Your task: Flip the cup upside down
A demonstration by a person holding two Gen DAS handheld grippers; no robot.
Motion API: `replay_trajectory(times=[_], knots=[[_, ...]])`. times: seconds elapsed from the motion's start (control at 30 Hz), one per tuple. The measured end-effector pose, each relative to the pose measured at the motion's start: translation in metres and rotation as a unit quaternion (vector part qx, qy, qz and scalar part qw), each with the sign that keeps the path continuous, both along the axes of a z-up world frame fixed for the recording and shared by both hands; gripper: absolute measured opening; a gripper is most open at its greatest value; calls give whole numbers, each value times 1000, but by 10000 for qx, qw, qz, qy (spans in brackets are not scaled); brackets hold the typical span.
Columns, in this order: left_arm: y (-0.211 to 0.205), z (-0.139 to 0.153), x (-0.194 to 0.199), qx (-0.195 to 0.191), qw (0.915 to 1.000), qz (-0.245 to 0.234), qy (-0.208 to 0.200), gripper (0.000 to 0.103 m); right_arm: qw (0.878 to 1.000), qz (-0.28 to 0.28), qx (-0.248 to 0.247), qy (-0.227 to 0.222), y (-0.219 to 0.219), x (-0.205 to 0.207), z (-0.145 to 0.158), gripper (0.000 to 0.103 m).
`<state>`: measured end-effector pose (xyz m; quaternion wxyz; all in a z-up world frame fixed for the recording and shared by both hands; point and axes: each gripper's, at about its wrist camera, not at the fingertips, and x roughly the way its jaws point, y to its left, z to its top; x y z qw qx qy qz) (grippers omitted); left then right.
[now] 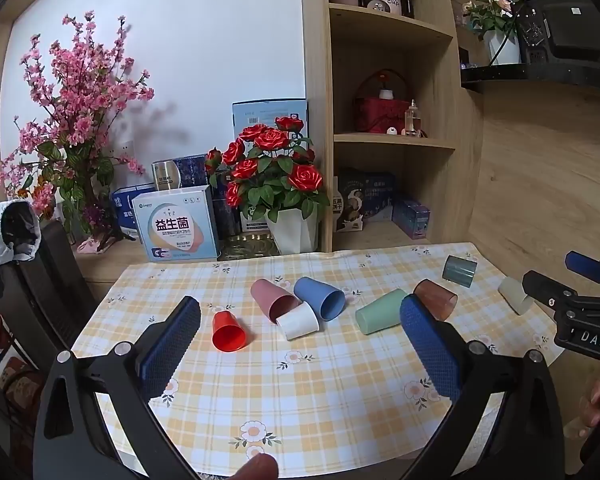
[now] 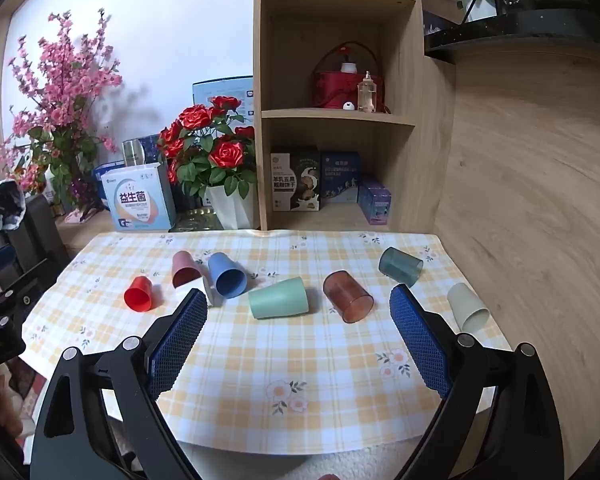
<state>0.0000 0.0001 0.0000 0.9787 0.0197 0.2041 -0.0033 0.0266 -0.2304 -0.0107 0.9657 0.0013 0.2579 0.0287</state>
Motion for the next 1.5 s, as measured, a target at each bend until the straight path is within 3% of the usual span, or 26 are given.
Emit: replay_trajectory(times=[1.5], knots=[[6,3,1,7,10000,32,-16,98,10000,-4,3,48,3,1,2,90]])
